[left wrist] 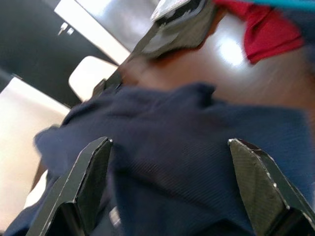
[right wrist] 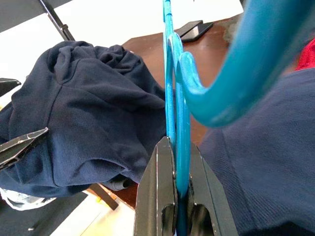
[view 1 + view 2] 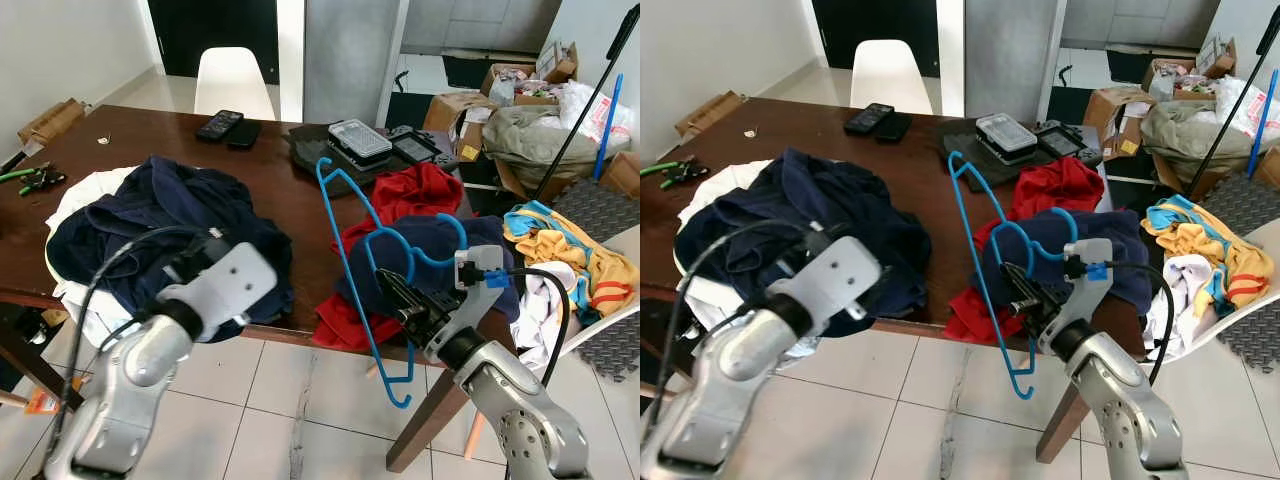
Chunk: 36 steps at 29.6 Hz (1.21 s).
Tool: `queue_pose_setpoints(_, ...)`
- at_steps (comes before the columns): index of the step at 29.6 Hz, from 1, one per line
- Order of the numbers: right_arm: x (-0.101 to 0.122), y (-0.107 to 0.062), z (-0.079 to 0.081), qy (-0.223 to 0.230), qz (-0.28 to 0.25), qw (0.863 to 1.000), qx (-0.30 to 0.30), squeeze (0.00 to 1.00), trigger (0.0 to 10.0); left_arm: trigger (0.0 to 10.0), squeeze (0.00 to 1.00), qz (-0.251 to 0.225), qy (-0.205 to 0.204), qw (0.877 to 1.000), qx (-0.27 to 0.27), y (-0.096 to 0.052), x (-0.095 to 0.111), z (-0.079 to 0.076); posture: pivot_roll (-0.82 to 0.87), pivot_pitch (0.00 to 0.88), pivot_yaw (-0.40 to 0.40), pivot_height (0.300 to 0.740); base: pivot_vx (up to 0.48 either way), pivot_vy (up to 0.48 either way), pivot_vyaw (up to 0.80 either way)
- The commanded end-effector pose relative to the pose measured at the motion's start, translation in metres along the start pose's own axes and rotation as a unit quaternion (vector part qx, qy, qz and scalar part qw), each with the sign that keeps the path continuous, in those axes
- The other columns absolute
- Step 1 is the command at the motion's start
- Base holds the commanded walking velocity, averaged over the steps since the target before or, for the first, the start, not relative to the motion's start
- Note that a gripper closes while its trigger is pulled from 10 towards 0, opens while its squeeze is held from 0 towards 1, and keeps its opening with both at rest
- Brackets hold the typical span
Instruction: Hang hanger
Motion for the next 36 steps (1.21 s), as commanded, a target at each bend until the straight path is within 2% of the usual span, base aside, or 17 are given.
queue_pose_setpoints(1, -0.005, 0.001, 0.001, 0.010, 0.006, 1.000, 0.003, 0.00, 10.0, 10.0, 0.00, 0.028, 0.017, 0.999, 0.007, -0.004, -0.012, 0.004, 0.06, 0.105, -0.017, 0.740, 0.000, 0.000, 0.00)
queue_pose_setpoints(12, -0.007, 0.001, -0.001, 0.018, 0.008, 1.000, 0.002, 0.00, 10.0, 10.0, 0.00, 0.055, 0.012, 0.998, 0.027, -0.010, -0.020, 0.008, 0.05, 0.104, -0.014, 0.740, 0.000, 0.000, 0.00)
queue_pose_setpoints(17, -0.007, 0.001, -0.002, 0.022, 0.009, 1.000, 0.001, 0.00, 10.0, 10.0, 0.00, 0.065, 0.009, 0.997, 0.033, -0.017, -0.021, 0.005, 0.06, 0.112, -0.014, 0.740, 0.000, 0.000, 0.00)
queue_pose_setpoints(20, -0.007, 0.000, -0.003, 0.025, 0.009, 1.000, 0.001, 0.00, 10.0, 10.0, 0.00, 0.072, 0.006, 0.996, 0.054, -0.023, -0.019, 0.008, 0.06, 0.119, -0.014, 0.740, 0.000, 0.000, 0.00)
queue_pose_setpoints(24, -0.007, 0.000, -0.004, 0.027, 0.009, 1.000, 0.001, 0.00, 10.0, 10.0, 0.00, 0.097, -0.018, 0.992, 0.082, -0.031, -0.023, 0.011, 0.06, 0.119, -0.015, 0.740, 0.000, 0.000, 0.00)
queue_pose_setpoints(25, -0.007, 0.001, -0.004, 0.028, 0.010, 1.000, 0.002, 0.00, 10.0, 10.0, 0.00, 0.117, -0.045, 0.988, 0.093, -0.035, -0.030, 0.011, 0.06, 0.123, -0.019, 0.740, 0.000, 0.000, 0.00)
queue_pose_setpoints(28, -0.007, 0.001, -0.004, 0.028, 0.010, 1.000, 0.002, 0.00, 10.0, 10.0, 0.00, 0.117, -0.045, 0.988, 0.093, -0.035, -0.030, 0.011, 0.06, 0.123, -0.019, 0.740, 0.000, 0.000, 0.00)
queue_pose_setpoints(29, -0.007, 0.001, -0.004, 0.030, 0.010, 1.000, 0.002, 0.00, 10.0, 10.0, 0.00, 0.137, -0.078, 0.982, 0.109, -0.038, -0.038, 0.013, 0.06, 0.123, -0.019, 0.740, 0.000, 0.000, 0.00)
queue_pose_setpoints(30, -0.007, 0.001, -0.004, 0.030, 0.010, 1.000, 0.002, 0.00, 10.0, 10.0, 0.00, 0.137, -0.078, 0.982, 0.109, -0.038, -0.038, 0.013, 0.06, 0.123, -0.019, 0.740, 0.000, 0.000, 0.00)
queue_pose_setpoints(31, -0.006, 0.001, -0.004, 0.031, 0.011, 0.999, 0.003, 0.00, 10.0, 10.0, 0.00, 0.155, -0.115, 0.973, 0.124, -0.039, -0.045, 0.016, 0.06, 0.124, -0.022, 0.740, 0.000, 0.000, 0.00)
queue_pose_setpoints(33, -0.006, 0.001, -0.004, 0.031, 0.011, 0.999, 0.003, 0.00, 10.0, 10.0, 0.00, 0.155, -0.115, 0.973, 0.124, -0.039, -0.045, 0.016, 0.06, 0.124, -0.022, 0.740, 0.000, 0.000, 0.00)
queue_pose_setpoints(34, -0.006, 0.001, -0.005, 0.031, 0.011, 0.999, 0.003, 0.00, 10.0, 10.0, 0.00, 0.167, -0.141, 0.966, 0.134, -0.040, -0.050, 0.018, 0.06, 0.123, -0.022, 0.740, 0.000, 0.000, 0.00)
queue_pose_setpoints(36, -0.006, 0.001, -0.005, 0.031, 0.011, 0.999, 0.003, 0.00, 10.0, 10.0, 0.00, 0.167, -0.141, 0.966, 0.134, -0.040, -0.050, 0.018, 0.06, 0.123, -0.022, 0.740, 0.000, 0.000, 0.00)
Point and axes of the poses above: a point about 5 cm out from each wrist's last joint towards the gripper, its own y axis pointing out of the wrist towards the gripper, its own x axis along the axis of the wrist's last joint, z = x × y, the point moved 5 cm from there along y, pointing out of the wrist towards the gripper, and after that the axes turned 5 degrees about -y, right-handed, at the moved point
